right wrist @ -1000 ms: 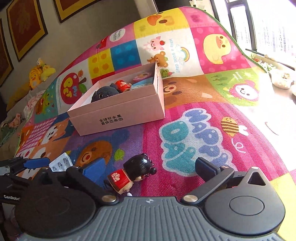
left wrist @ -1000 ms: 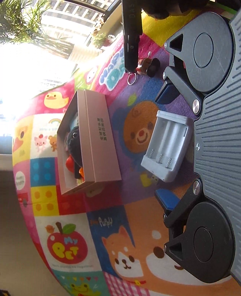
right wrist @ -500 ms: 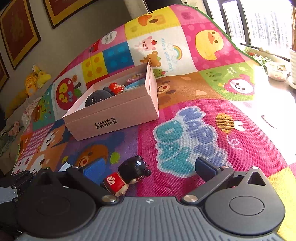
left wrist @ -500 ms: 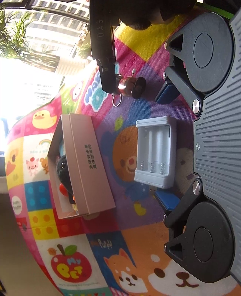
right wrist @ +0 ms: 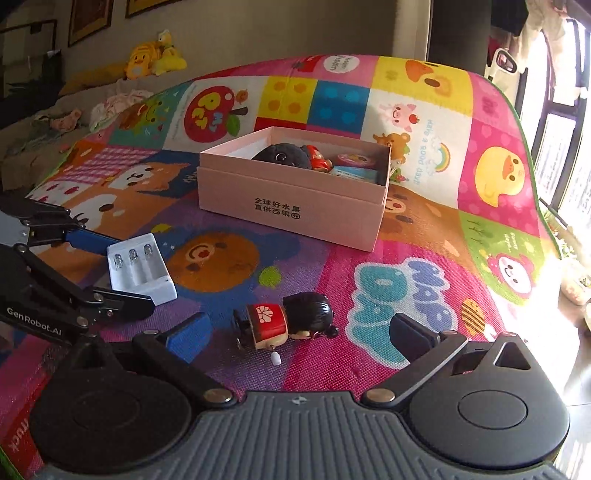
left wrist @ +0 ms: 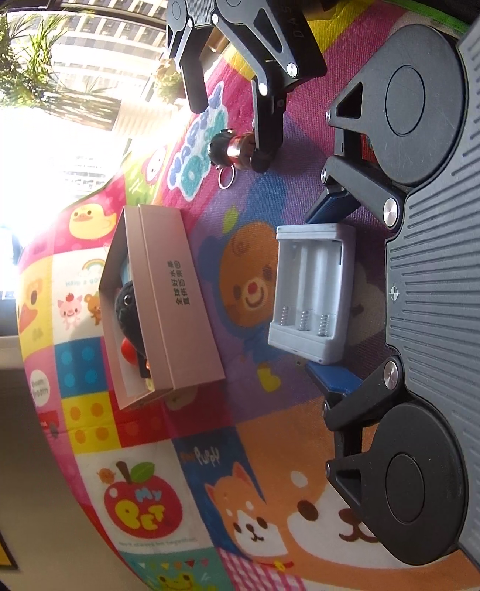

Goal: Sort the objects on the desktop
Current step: 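Carry the figure with the right tool while the left tool carries the charger toward the box, then lower the charger into the pink box with the left tool while the right tool lowers the figure in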

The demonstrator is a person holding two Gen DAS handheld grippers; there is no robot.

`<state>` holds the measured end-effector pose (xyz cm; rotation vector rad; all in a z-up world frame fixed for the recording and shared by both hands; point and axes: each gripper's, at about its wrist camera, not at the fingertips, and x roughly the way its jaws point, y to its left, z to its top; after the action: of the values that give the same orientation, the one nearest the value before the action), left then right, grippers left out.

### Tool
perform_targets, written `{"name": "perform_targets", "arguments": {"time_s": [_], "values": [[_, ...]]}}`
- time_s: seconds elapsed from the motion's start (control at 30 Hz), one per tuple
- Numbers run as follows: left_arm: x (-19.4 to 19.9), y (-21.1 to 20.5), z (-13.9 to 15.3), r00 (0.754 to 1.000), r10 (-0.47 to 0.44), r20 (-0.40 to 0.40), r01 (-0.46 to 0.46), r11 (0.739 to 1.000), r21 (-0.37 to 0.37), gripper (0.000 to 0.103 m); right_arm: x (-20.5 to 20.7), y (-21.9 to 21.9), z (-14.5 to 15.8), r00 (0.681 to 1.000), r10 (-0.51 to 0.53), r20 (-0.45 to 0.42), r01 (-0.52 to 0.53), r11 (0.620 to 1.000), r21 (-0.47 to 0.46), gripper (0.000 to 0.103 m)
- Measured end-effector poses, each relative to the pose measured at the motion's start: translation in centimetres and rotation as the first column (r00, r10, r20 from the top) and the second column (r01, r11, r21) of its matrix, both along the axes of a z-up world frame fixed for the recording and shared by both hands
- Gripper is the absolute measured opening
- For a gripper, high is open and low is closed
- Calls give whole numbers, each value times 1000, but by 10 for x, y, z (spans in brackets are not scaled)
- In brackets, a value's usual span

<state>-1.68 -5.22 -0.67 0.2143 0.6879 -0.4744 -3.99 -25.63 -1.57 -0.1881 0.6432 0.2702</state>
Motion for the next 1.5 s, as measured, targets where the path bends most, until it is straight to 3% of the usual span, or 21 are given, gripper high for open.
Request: {"name": "perform_targets", "arguments": {"time_s": [0.13, 0.33, 0.47, 0.73, 0.9, 1.13, 1.27, 1.5], "values": [[1, 8, -1, 1000, 15, -10, -15, 1000, -25, 85, 15, -1, -5, 998, 6, -67, -5, 1000, 9, 89], [1, 9, -1, 1000, 8, -14, -9, 999, -39, 86, 17, 2, -6, 998, 18, -68, -16, 999, 31, 83], [1, 8, -2, 1000, 4, -12, -5, 999, -36, 88, 18, 4, -5, 997, 25, -79, -20, 998, 66, 67], [1, 6, -2, 1000, 12, -13, -12, 1000, -28, 91, 17, 9, -6, 998, 9, -67, -4, 998, 69, 67], [1, 3, -1, 1000, 7, 0, -7, 1000, -22, 85, 16, 10, -6, 998, 2, -65, 3, 998, 65, 67], [1, 1, 1, 1000, -4, 4, 4, 1000, -17, 85, 17, 10, 1, 996, -6, -90, 12, 998, 66, 66], [9, 3, 20, 999, -16, 38, 17, 999, -45, 85, 10, 6, 30, 1000, 1, -8, -1, 998, 57, 66], [46, 0, 77, 972, 7, 234, 10, 997, -70, 84, 3, -12, 107, 977, -35, 211, 6, 991, 136, 66]]}}
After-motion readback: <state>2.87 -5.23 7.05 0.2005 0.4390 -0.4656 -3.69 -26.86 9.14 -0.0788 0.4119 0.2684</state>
